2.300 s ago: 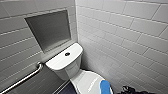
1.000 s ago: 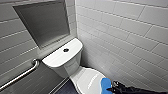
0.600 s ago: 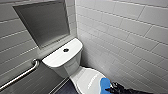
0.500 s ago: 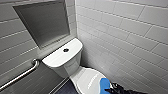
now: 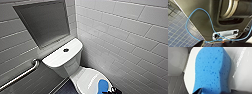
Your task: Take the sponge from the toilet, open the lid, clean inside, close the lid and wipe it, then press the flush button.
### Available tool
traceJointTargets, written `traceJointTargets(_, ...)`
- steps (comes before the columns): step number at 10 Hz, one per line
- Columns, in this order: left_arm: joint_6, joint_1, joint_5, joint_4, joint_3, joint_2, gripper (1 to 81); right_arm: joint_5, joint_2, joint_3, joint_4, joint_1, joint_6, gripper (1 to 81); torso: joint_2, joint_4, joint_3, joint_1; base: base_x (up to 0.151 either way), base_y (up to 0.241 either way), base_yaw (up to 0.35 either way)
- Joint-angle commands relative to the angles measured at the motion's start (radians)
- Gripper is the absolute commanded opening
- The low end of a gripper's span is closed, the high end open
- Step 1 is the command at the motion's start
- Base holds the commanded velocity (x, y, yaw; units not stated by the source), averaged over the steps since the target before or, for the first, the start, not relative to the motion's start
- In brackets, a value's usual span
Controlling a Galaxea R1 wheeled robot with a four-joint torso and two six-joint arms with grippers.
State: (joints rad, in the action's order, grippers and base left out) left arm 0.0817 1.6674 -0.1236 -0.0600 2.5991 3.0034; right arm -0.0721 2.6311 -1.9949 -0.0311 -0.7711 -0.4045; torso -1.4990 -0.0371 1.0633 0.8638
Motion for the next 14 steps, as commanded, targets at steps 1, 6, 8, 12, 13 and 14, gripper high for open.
traceJointTargets(1, 0.004, 0.039, 0.091, -0.011, -0.014, 0.003, 81.1, 0.018, -0.014, 0.012, -0.035, 0.075, 0.004, 81.1, 0.0, 0.0, 0.0, 0.0, 0.0, 0.0, 0.0)
traceJointTargets(6, 0.004, 0.039, 0.091, -0.011, -0.014, 0.005, 81.1, -0.015, -0.007, -0.013, -0.044, 0.064, 0.001, 1.0, 0.0, 0.0, 0.0, 0.0, 0.0, 0.0, 0.0)
traceJointTargets(8, 0.004, 0.038, 0.09, -0.007, -0.014, 0.008, 81.1, -0.015, -0.07, 0.086, -0.044, 0.086, 0.001, 81.1, 0.0, 0.0, 0.0, 0.0, 0.0, 0.0, 0.0)
traceJointTargets(12, 0.006, 0.016, 0.087, -0.003, -0.028, 0.005, 81.1, -0.025, -0.302, 0.349, -0.044, 0.097, -0.011, 81.1, 0.0, 0.0, 0.0, 0.0, 0.0, 0.0, 0.0)
traceJointTargets(13, 0.006, 0.016, 0.088, -0.001, -0.028, 0.005, 81.1, -0.025, -0.293, 0.337, -0.044, 0.091, -0.011, 81.1, 0.0, 0.0, 0.0, 0.0, 0.0, 0.0, 0.0)
traceJointTargets(14, 0.007, 0.016, 0.088, -0.001, -0.028, 0.002, 81.1, -0.023, -0.267, 0.306, -0.04, 0.089, -0.011, 81.1, 0.0, 0.0, 0.0, 0.0, 0.0, 0.0, 0.0)
